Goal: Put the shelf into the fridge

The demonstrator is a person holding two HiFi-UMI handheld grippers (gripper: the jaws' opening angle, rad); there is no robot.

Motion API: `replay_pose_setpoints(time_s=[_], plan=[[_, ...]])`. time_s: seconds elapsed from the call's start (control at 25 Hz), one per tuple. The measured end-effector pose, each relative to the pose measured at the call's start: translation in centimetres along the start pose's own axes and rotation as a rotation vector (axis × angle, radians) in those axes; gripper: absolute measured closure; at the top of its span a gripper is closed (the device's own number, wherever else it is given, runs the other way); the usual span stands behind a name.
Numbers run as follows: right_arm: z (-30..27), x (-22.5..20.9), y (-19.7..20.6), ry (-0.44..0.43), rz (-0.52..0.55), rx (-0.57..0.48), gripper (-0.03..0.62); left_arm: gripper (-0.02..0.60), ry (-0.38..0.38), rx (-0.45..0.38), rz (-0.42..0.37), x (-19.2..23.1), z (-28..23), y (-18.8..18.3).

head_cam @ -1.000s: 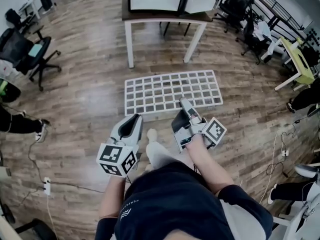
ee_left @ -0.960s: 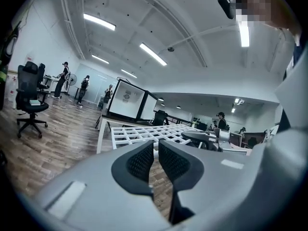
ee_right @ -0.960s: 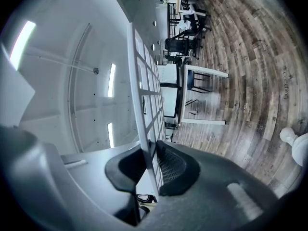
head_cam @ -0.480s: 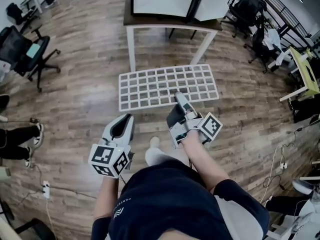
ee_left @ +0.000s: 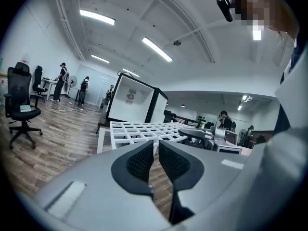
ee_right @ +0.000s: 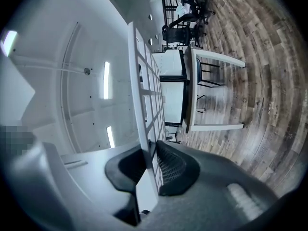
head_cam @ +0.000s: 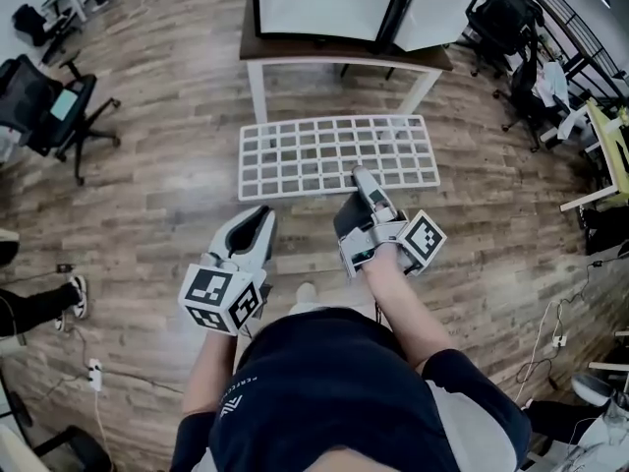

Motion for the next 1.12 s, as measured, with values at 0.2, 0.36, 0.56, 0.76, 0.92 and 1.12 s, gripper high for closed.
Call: replay_pose_setpoints(time_s=[0.2,0.36,0.56,0.76,0.92,1.12], plan=[[-2.1,-0.3,-1.7,0.001,0.005,-0.002,0.549,0.528,-0.014,-0.005,0.002,1.0,-2.4,-1.1],[-2.8,-0.7,-2.6,0.001,-0.016,-0.020,0.549,0.528,0.006,0.015,0.017,1.0,-3.9,-0.8],[-3.7,-0.8,-2.8,-0.008,-0.012,-0.033,0.549,0.528,0.026,0.042,0.010,1.2,-4.7,-0.5],[-4.8,-0.8,-2.8,-0.014,-0.026,-0.061,0.549,0.528,0.049,0.061,0.008,2.2,-5.8,-0.7],[-6.6,-1.4,-3.3,-0.008,-0.049,-0.070,0.549,0.528,0.075,0.059,0.002,3.3,-8.0,-1.2],[-10.5,-2.0,-4.3,-0.008,-0.074,-0.092,0.549,0.526,0.107,0.053,-0.008,5.7,-11.6,-2.7]])
Point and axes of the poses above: the fingertips, and each gripper's own axes: z backward along the fingers, x to its left, y out of its underside, the point moved 5 cm from there along z, backward along the fingers, and after that the axes turned 3 degrees about -x, right-handed, at the moved point
